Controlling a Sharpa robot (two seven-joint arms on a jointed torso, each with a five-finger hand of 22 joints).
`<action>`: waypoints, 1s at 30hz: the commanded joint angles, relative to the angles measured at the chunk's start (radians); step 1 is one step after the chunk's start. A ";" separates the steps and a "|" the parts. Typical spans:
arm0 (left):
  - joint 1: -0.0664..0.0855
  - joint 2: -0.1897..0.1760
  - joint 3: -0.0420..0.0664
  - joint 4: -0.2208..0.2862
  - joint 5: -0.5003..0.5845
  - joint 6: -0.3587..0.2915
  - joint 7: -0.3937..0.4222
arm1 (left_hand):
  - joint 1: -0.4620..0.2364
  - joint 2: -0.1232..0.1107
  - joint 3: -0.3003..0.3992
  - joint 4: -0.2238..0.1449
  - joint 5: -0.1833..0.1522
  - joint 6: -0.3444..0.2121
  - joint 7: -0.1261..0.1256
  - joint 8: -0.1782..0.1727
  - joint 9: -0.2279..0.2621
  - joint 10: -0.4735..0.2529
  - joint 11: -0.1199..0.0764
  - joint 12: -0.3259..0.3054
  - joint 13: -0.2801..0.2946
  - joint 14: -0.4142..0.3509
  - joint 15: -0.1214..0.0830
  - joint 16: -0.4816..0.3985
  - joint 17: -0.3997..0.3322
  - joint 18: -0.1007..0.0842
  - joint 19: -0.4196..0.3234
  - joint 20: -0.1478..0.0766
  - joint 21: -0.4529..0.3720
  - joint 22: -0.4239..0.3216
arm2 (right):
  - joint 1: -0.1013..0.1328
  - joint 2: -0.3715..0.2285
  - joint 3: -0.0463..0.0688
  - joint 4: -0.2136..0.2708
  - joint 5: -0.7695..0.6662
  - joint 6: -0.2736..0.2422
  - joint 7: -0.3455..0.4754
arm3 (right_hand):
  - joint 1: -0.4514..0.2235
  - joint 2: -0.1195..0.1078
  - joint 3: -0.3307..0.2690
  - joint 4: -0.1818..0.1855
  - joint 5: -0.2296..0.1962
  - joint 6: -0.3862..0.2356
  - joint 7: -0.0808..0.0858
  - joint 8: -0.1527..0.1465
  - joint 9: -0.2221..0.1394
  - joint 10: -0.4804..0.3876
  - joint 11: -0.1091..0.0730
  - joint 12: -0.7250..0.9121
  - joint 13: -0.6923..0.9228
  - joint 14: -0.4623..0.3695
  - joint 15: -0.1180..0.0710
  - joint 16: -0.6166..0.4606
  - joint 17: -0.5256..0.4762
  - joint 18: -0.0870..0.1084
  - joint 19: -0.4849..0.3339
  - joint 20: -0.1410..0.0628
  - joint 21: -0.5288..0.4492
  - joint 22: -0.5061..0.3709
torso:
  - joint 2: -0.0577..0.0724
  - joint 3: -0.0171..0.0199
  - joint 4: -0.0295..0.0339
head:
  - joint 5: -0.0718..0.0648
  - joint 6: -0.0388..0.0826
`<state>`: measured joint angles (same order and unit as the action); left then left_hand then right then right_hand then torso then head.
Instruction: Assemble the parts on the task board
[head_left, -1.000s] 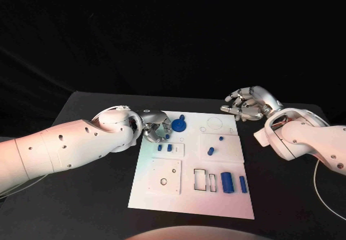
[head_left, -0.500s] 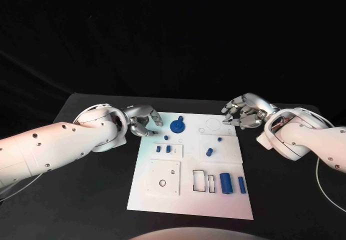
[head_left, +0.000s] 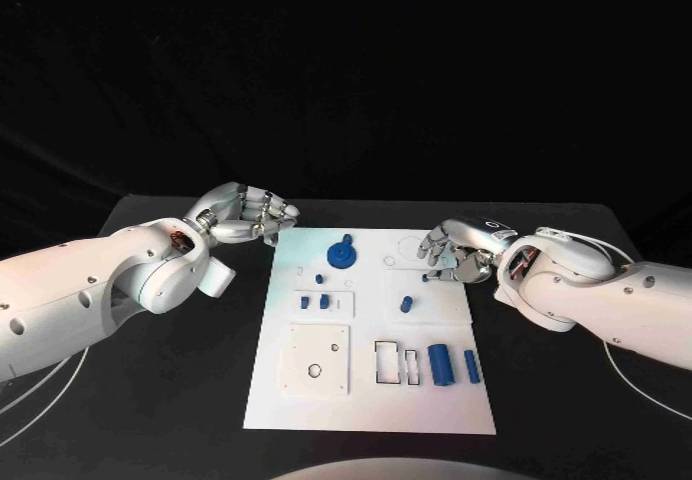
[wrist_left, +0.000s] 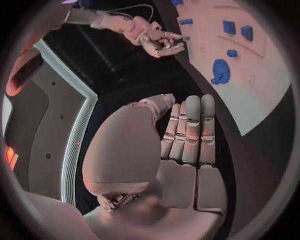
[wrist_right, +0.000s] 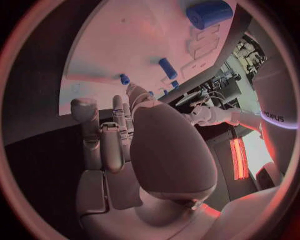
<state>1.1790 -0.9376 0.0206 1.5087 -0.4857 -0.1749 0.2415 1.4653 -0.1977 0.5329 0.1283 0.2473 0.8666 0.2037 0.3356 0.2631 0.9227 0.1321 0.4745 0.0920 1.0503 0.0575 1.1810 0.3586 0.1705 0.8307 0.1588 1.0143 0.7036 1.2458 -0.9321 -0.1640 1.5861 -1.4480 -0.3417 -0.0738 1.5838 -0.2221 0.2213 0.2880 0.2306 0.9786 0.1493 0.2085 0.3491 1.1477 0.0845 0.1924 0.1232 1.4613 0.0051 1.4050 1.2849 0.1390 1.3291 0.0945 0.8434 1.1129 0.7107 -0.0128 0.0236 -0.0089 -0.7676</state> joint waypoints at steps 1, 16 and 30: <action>0.001 -0.006 0.001 0.009 0.288 -0.008 0.122 | -0.008 0.004 0.005 -0.001 -0.002 -0.009 -0.002 0.005 0.001 0.006 0.003 0.006 0.001 -0.008 0.001 -0.009 -0.004 0.014 -0.005 -0.001 -0.008 -0.003 | -0.009 0.005 0.000 0.003 -0.152 0.041 -0.038 | -0.002 -0.010 0.010 0.000 -0.001 0.008 0.002 -0.006 -0.001 0.008 0.000 -0.005 -0.003 0.061 -0.001 0.007 0.008 -0.014 0.010 0.002 0.017 0.013 | 0.001 0.0007 0.0018 | -0.003 0.000; 0.001 -0.017 0.000 0.009 0.334 0.009 0.136 | -0.010 0.005 0.008 -0.013 -0.002 -0.014 0.000 0.014 0.003 0.002 0.003 0.011 0.001 -0.012 0.001 -0.033 -0.016 0.014 -0.006 -0.003 -0.019 -0.010 | -0.030 0.025 0.000 0.011 -0.196 0.056 -0.061 | -0.021 -0.021 0.053 -0.002 -0.001 0.030 0.000 -0.011 0.000 0.031 -0.003 -0.016 -0.015 0.065 -0.003 0.030 0.032 -0.021 0.022 0.004 0.077 0.062 | 0.001 0.0006 0.0017 | -0.002 -0.004; 0.001 -0.022 0.000 0.010 0.328 0.018 0.119 | -0.012 0.005 0.009 -0.017 -0.002 -0.020 0.002 0.015 0.002 -0.002 0.005 0.012 -0.001 -0.013 0.001 -0.041 -0.021 0.014 -0.007 -0.003 -0.022 -0.013 | -0.043 0.037 0.000 0.001 -0.279 0.069 -0.125 | -0.015 -0.020 0.188 -0.018 -0.002 0.076 -0.010 -0.005 0.011 0.081 -0.016 -0.034 -0.025 0.064 -0.014 0.044 0.039 -0.026 0.024 -0.003 0.124 0.110 | 0.002 0.0011 0.0011 | 0.002 -0.011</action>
<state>1.1788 -0.9599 0.0200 1.5167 -0.1658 -0.1748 0.3539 1.4615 -0.1938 0.5439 0.1173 0.2473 0.8558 0.2067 0.3452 0.2640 0.9225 0.1322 0.4801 0.0917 1.0432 0.0576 1.1462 0.3388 0.1705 0.8308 0.1589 0.9974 0.6915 1.2084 -0.8963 -0.1606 1.5883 -1.6650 -0.3116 -0.1600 1.5713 -0.2346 0.4050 0.2701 0.2296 1.0471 0.1392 0.2038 0.3589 1.2223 0.0697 0.1636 0.0974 1.4685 -0.0022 1.4435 1.3081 0.1235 1.3504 0.0947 0.9644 1.2222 0.7124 -0.0120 0.0250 -0.0071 -0.7772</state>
